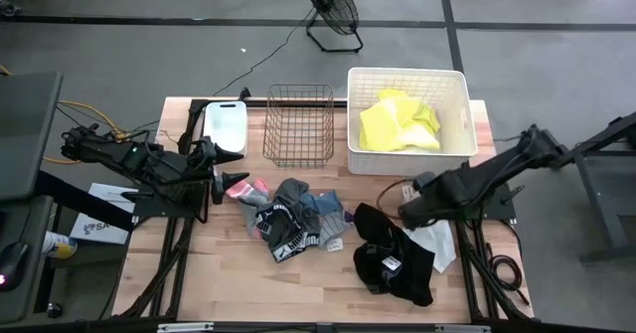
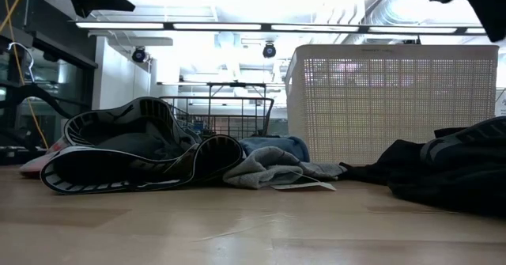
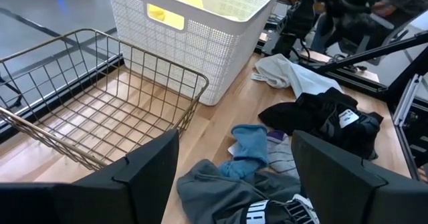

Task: Pick & Place Cloths
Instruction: Put the white underwear into the gold wire basket

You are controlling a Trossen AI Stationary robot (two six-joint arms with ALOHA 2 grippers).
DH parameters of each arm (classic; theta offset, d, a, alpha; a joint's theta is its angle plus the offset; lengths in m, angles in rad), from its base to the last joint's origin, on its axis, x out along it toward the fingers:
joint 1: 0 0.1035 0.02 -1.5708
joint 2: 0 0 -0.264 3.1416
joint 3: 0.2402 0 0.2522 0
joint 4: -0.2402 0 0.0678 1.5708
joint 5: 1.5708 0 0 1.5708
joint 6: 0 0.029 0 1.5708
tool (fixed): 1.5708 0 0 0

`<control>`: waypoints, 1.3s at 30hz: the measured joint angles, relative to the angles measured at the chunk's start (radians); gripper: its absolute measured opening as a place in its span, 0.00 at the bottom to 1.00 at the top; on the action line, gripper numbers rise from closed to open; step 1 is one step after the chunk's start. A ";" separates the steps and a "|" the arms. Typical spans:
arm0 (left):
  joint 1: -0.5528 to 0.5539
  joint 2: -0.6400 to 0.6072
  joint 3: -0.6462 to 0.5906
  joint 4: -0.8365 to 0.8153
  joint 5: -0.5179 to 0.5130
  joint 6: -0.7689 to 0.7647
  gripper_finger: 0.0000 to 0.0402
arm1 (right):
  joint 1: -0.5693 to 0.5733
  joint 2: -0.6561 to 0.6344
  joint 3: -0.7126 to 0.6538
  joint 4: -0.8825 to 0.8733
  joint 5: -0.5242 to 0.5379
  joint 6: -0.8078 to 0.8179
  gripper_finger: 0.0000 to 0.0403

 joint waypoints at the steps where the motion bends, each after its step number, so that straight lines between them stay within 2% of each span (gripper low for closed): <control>1: 0.000 0.000 0.000 0.000 0.000 0.004 0.71 | 0.009 0.007 -0.019 0.010 -0.012 0.012 0.51; 7: 0.000 0.000 0.000 0.000 0.000 0.006 0.71 | 0.058 0.006 -0.171 0.112 -0.078 0.098 0.55; 15: 0.000 0.000 0.000 0.000 -0.001 0.006 0.71 | 0.072 0.005 -0.341 0.272 -0.058 0.176 0.78; 19: 0.000 0.000 0.000 0.000 -0.001 0.006 0.71 | 0.071 0.004 -0.410 0.324 -0.037 0.241 0.85; 24: 0.000 0.000 0.000 0.000 -0.001 0.005 0.71 | 0.071 0.004 -0.495 0.390 -0.024 0.325 0.85; 33: 0.000 0.000 0.000 0.000 -0.001 0.005 0.71 | 0.071 -0.002 -0.675 0.732 0.007 0.439 0.84; 39: 0.000 0.000 0.000 0.001 -0.001 0.003 0.71 | 0.070 -0.005 -0.694 0.758 0.013 0.446 0.79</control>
